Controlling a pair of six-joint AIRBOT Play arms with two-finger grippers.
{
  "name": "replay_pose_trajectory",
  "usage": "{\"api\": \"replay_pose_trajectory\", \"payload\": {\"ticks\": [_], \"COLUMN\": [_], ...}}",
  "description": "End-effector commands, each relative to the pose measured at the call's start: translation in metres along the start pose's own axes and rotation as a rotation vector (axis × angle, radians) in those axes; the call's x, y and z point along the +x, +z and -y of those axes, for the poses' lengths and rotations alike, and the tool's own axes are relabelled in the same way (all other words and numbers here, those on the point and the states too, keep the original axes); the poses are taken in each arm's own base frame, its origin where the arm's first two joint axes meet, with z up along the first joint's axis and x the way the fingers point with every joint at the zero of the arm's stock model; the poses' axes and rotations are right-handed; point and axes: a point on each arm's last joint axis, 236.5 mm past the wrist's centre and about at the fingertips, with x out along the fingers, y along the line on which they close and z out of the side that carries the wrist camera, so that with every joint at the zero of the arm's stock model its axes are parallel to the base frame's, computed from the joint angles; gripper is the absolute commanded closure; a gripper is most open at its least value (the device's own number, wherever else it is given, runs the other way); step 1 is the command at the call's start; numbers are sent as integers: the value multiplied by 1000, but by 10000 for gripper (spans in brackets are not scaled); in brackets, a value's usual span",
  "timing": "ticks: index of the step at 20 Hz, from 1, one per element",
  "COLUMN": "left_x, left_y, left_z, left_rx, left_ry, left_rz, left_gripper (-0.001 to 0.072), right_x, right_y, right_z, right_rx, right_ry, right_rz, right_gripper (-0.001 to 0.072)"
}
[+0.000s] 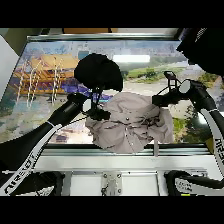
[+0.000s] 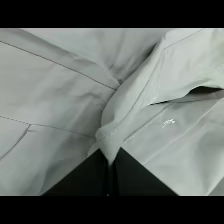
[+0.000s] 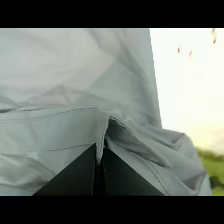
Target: Fold the clothes and pants, and hang the long-sleeved shirts on hangers.
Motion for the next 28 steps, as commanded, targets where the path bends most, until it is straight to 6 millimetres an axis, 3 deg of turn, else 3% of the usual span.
{"api": "replay_pose_trajectory", "payload": {"ticks": [1,3,5,8,10,11,12,14,17,19,24,26,28], "left_x": [-27,-82,-161,-261,-299,-304,-302,-277,-219,-181,-94,-78,-79], "left_y": [25,65,99,112,99,88,76,49,11,-4,-30,-37,-37], "left_z": [-14,-19,-19,-9,-2,3,6,11,6,-1,-9,-5,-3], "left_rx": [-4,-25,-41,-30,-15,-5,-13,-49,-125,-146,-199,-191,-186], "left_ry": [27,12,-19,-64,-89,-99,-113,-140,-138,-117,-77,-74,-78], "left_rz": [73,228,422,644,717,726,716,652,512,436,222,177,181], "left_gripper": [692,692,692,692,692,692,692,692,692,692,692,692,692], "right_x": [-46,-118,-194,-273,-297,-302,-303,-291,-250,-221,-181,-175,-173], "right_y": [39,69,77,51,18,1,-12,-41,-79,-94,-86,-85,-86], "right_z": [5,-8,-24,-40,-45,-46,-46,-46,-53,-59,-68,-67,-68], "right_rx": [-93,-127,-152,-145,-119,-95,-78,-30,31,40,40,43,39], "right_ry": [-85,-100,-99,-88,-76,-69,-64,-45,-4,17,29,23,24], "right_rz": [130,291,441,579,569,555,542,493,379,311,250,229,224], "right_gripper": [701,702,702,702,702,702,703,703,703,702,703,703,703]}}
